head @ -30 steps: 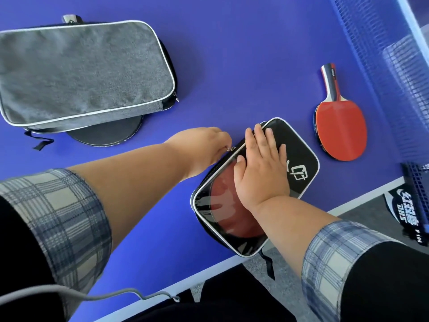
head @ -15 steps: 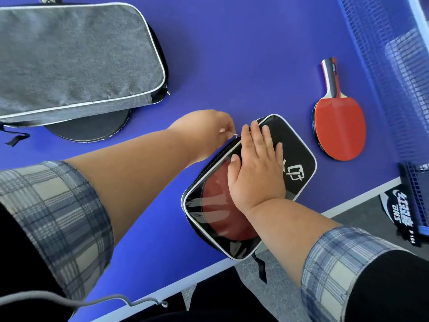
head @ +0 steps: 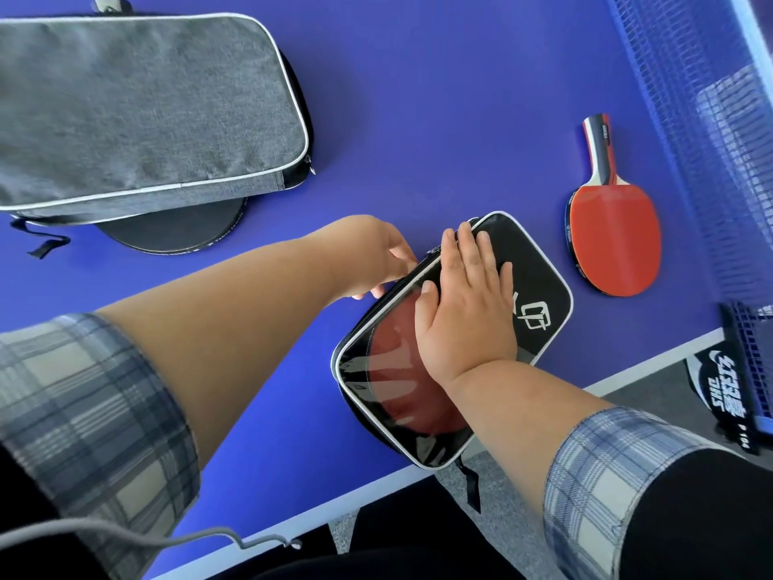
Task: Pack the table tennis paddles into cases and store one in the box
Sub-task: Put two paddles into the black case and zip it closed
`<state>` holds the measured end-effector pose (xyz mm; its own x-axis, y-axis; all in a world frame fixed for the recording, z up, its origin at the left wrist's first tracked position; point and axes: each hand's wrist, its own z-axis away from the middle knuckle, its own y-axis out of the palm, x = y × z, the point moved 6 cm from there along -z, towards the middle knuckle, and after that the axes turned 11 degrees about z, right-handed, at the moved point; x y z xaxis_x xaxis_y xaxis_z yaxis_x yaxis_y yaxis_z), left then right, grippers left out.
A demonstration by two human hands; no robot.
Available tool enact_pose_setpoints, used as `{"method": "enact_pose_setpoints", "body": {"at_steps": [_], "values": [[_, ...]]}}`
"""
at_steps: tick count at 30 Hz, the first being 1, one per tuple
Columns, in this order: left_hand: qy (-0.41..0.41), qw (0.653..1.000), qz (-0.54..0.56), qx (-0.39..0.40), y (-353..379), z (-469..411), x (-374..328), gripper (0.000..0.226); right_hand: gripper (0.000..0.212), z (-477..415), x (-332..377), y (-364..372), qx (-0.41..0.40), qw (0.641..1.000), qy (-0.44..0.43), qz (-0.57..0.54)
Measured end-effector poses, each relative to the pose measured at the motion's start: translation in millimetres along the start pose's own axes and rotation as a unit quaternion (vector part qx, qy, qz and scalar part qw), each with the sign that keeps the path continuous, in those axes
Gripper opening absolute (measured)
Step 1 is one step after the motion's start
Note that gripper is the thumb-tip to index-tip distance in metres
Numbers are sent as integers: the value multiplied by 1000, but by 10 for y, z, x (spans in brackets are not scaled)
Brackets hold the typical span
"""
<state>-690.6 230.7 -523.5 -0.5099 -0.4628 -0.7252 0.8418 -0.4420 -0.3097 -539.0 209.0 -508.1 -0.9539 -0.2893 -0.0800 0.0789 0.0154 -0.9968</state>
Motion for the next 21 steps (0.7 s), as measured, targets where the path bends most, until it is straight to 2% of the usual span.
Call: {"method": "enact_pose_setpoints", "body": {"at_steps": [3,9,14,16,18,21], "values": [[27,996,-82,-13,10,-104,-134,20,63,0,-1,-1,0,1000,4,-4],[44,993,-106,16,4,-147,-206,18,64,2,-10,2,-6,1000,8,-9],[56,972,-227,4,2,-206,-317,17,66,2,-6,-1,-2,1000,11,-10],[72,972,-222,-30,-7,-188,-313,18,66,3,-6,-3,-1,1000,9,-11],[86,981,-166,-54,-21,-136,-272,21,66,3,-11,-6,-3,1000,8,-13],[81,986,-143,-37,9,-94,-221,18,65,3,-12,-7,-6,1000,9,-16]]}}
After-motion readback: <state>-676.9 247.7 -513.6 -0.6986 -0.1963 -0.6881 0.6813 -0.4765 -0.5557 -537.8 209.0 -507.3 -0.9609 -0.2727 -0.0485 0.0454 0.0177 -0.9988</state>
